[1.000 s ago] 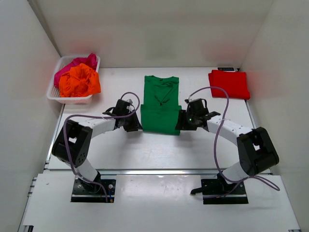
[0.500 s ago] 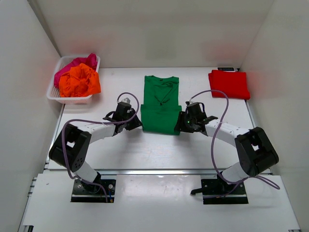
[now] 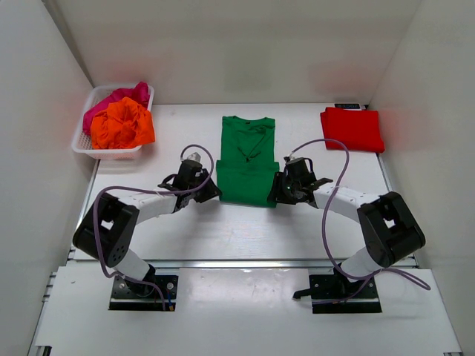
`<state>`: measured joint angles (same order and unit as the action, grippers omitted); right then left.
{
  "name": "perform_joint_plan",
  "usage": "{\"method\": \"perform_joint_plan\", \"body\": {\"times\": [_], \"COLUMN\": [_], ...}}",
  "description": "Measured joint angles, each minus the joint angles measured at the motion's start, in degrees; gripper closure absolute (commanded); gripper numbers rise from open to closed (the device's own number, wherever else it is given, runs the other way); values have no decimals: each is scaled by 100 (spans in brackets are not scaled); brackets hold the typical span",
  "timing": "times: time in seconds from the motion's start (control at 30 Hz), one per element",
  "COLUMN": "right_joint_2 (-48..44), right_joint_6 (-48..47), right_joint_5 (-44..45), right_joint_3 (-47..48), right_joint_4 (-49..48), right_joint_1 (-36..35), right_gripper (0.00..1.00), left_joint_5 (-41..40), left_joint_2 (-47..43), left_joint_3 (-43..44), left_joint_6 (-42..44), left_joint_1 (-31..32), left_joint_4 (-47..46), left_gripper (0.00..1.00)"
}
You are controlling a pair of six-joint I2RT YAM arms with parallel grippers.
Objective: Fold and stack the t-shirts
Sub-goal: Fold the folded rectangular tshirt in 1/3 of the way
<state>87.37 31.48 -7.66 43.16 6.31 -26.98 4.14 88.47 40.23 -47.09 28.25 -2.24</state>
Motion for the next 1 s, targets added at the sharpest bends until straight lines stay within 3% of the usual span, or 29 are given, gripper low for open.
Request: {"method": "perform_joint_plan", "body": {"times": [0.2, 0.3, 0.43, 0.53, 0.73, 1.0], "right_joint_2": [37, 52, 79, 79, 105, 181], "right_joint_6": [-2, -4, -7, -2, 24, 35], "right_joint_5": [-26, -37, -57, -61, -61, -72], "right_joint_3": [2, 0, 2, 2, 0, 0], "right_joint_4": [-17, -37, -37, -37, -103, -125], "right_joint_1": [-7, -11, -13, -35, -227, -262], "right_gripper": [62, 62, 63, 63, 61, 61], "left_joint_5": [81, 103, 107, 118, 120, 109], "left_joint_2": [68, 186, 284, 293, 293, 221], "left_joint_3": [0, 2, 2, 2, 2, -26], "left_joint_6": [-103, -146, -149, -149, -129, -138], "left_joint_1": [173, 245, 273, 260, 256, 160], "left_joint_4": [-168, -227, -214, -212, -212, -229], "left_gripper": [63, 73, 94, 97, 73, 67]}}
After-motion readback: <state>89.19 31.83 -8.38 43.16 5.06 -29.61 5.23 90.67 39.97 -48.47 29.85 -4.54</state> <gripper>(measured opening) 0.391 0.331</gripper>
